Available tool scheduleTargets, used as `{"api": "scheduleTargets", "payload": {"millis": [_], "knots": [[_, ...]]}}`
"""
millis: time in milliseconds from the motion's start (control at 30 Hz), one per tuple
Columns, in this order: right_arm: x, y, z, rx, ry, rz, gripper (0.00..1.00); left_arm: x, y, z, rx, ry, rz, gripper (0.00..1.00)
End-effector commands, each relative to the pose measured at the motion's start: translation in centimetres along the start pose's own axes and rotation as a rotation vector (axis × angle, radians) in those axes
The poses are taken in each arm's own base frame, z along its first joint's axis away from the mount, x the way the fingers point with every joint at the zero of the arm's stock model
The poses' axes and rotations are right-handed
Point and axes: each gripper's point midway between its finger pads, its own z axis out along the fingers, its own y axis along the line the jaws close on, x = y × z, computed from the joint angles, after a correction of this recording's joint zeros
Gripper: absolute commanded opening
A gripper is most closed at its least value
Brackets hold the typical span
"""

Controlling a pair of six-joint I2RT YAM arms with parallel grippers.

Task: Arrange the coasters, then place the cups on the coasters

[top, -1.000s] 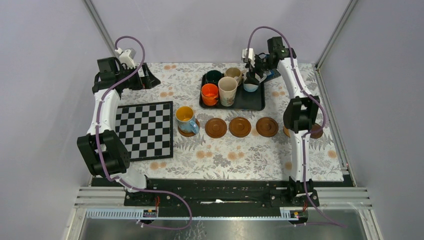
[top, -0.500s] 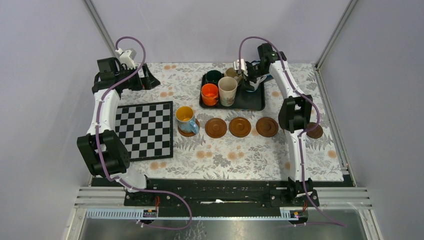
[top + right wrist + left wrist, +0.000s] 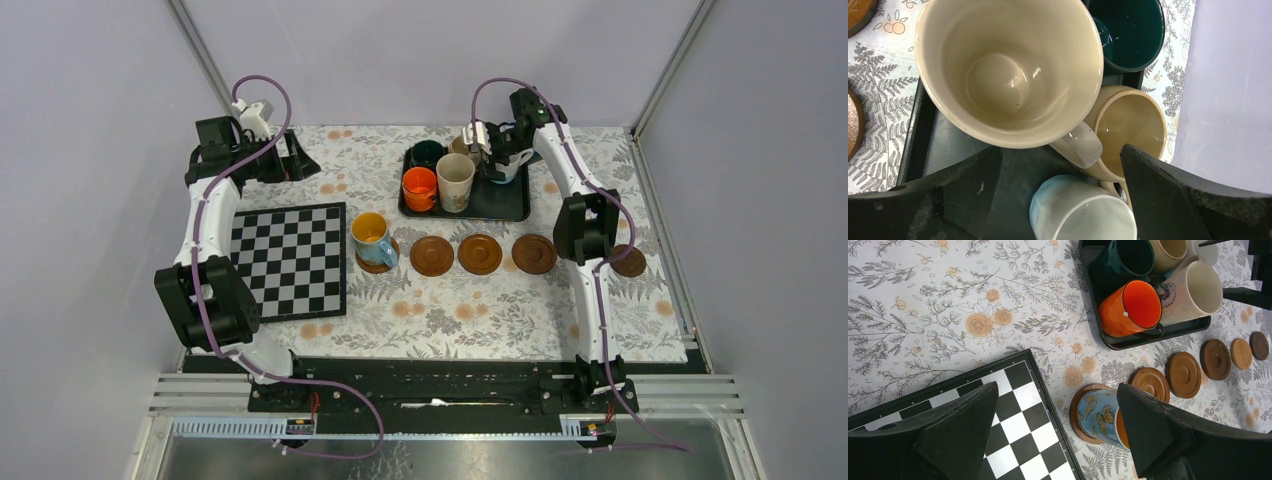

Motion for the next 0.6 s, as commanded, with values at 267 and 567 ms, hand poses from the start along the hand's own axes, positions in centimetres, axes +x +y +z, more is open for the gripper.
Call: {"api": "scheduleTargets", "payload": {"millis": [267,567], "knots": [[-1.0,0.9,1.4,-0.046,-0.008,-0.053,0.93,-2.1,0.1,-0.6,0.004,-0.058,0.038,0.99],[-1.9,3.1,0.2,-0.101,-0.005,0.000,0.86,-2.1,0.2,-0.7,0.006,-0.059,0.034,0.99]]}}
